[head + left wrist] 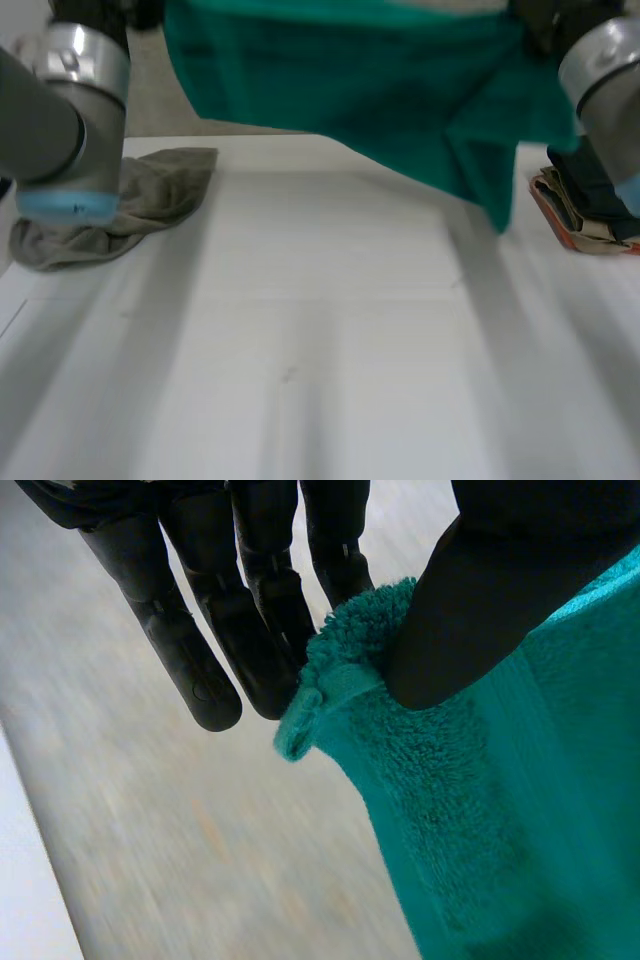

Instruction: Fold the laundry.

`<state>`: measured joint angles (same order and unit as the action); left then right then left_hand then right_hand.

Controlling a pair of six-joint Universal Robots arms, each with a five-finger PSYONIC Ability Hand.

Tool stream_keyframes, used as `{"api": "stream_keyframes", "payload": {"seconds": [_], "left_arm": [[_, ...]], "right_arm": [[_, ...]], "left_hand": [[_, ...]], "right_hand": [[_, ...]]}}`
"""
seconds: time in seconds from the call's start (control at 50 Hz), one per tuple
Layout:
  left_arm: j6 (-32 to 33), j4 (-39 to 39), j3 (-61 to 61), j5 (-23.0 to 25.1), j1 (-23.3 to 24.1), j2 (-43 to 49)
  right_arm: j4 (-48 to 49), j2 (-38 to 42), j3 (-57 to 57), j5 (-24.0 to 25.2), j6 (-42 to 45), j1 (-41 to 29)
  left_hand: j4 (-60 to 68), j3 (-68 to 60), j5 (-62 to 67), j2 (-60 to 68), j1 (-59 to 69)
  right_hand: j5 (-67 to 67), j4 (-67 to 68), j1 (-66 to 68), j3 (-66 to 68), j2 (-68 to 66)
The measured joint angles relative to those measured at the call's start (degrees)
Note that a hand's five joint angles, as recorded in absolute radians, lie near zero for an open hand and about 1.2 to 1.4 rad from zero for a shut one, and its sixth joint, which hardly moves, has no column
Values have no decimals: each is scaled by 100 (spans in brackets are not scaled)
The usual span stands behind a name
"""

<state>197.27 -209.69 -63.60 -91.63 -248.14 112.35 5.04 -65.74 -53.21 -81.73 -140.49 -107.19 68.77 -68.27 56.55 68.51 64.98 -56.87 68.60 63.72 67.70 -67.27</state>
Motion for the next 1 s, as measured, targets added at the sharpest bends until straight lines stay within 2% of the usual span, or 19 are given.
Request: {"api": "stream_keyframes", "payload": {"seconds": [0.14, 0.26, 0.36, 0.38, 0.44, 0.54, 0.64, 0.74, 0.82, 0.86, 0.9, 0.92, 1.0], "left_arm": [[7, 363, -1287, 50, -175, -129], [16, 227, -2585, 172, -339, -229], [30, -19, -3199, 297, -455, -322], [33, -54, -3273, 315, -482, -353], [32, -104, -3380, 342, -537, -459], [24, -115, -3499, 377, -587, -723], [16, -96, -3623, 447, -591, -968], [14, -64, -3750, 495, -589, -1127], [13, -46, -3890, 510, -587, -1241], [13, -39, -3945, 510, -587, -1280], [13, -17, -4015, 510, -587, -1332], [13, 3, -4053, 509, -587, -1367], [17, 148, -4184, 508, -586, -1547]], "right_arm": [[-666, -22, -833, 220, -7, 17], [-800, 470, -1574, 229, -201, 38], [-792, 968, -1881, 183, -1008, 211], [-791, 1032, -1925, 178, -1269, 277], [-795, 1108, -2060, 167, -2031, 476], [-814, 1100, -2405, 187, -3396, 817], [-839, 990, -2804, 237, -3911, 1056], [-831, 787, -3094, 387, -3825, 1141], [-839, 659, -3251, 686, -3668, 1142], [-844, 640, -3287, 818, -3641, 1135], [-850, 630, -3335, 999, -3619, 1124], [-850, 621, -3367, 1083, -3602, 1122], [-852, 496, -3454, 1234, -3492, 1128]], "left_hand": [[0, -11, 0, 5, 0], [0, -11, 0, 5, 0], [0, -11, 0, 5, 0], [0, -11, 0, 5, 0], [0, -11, 0, 5, 0], [0, -11, 0, 5, 0], [0, -11, 0, 5, 0], [0, -11, 0, 5, 0], [0, -11, 0, 5, 0], [0, -11, 0, 5, 0], [0, -11, 0, 5, 0], [0, -11, 0, 5, 0], [0, -11, 0, 5, 0]], "right_hand": [[0, 0, 0, 0, 0], [47, -69, -32, -59, 82], [3531, -3666, -3230, -3579, 3595], [4046, -4129, -3671, -4033, 4040], [4331, -4393, -3850, -4269, 4230], [4193, -4336, -3811, -4240, 4215], [3524, -3724, -3247, -3653, 3630], [3203, -3400, -2927, -3306, 3286], [3065, -3256, -2773, -3142, 3152], [2463, -2533, -2059, -2433, 2414], [720, -905, -336, -813, 658], [193, -339, 54, -262, 173], [69, -32, 57, 8, -9]]}}
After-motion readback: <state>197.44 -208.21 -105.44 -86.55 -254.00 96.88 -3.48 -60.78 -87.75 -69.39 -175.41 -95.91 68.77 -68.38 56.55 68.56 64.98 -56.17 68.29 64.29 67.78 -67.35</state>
